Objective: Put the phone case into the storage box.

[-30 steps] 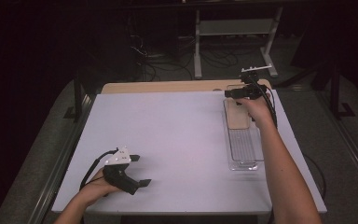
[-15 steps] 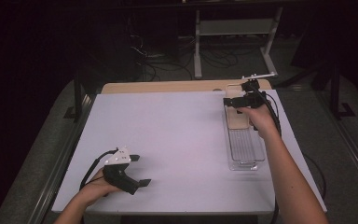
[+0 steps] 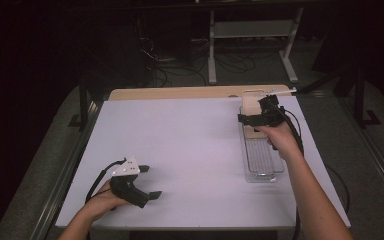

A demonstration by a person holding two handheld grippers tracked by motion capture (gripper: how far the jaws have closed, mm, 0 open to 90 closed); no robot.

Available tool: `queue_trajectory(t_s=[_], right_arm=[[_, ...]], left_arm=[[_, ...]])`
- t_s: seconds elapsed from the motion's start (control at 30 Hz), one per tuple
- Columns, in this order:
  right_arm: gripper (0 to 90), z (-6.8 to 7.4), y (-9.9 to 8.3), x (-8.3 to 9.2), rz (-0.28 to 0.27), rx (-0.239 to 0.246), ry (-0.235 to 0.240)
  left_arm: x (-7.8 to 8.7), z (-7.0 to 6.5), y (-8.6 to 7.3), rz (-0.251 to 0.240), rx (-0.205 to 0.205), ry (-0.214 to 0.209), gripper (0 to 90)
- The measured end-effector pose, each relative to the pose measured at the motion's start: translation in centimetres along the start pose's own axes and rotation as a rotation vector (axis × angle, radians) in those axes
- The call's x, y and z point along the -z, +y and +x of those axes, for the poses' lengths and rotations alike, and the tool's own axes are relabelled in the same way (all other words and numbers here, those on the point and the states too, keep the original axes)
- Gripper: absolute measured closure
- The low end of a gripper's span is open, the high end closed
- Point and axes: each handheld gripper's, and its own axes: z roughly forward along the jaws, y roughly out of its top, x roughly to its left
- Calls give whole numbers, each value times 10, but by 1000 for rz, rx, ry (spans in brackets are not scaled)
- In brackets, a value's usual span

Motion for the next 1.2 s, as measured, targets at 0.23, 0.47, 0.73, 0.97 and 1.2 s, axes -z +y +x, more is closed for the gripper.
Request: queue_trajectory(t_s=[0.23, 0.47, 0.73, 0.97, 1.2], right_arm=[[9, 8, -12, 8, -19, 32, 37], [9, 17, -25, 21, -38, 48, 74], [9, 27, -40, 29, -45, 75, 104], [9, 34, -52, 38, -48, 88, 132], [9, 37, -64, 48, -66, 113, 163]], left_arm=[[2, 1, 2, 0, 0, 1, 0], [5, 4, 6, 18, 0, 5, 0], [8, 9, 11, 22, -16, 9, 0], [12, 14, 17, 16, -1, 14, 0], [14, 18, 26, 12, 7, 14, 0]])
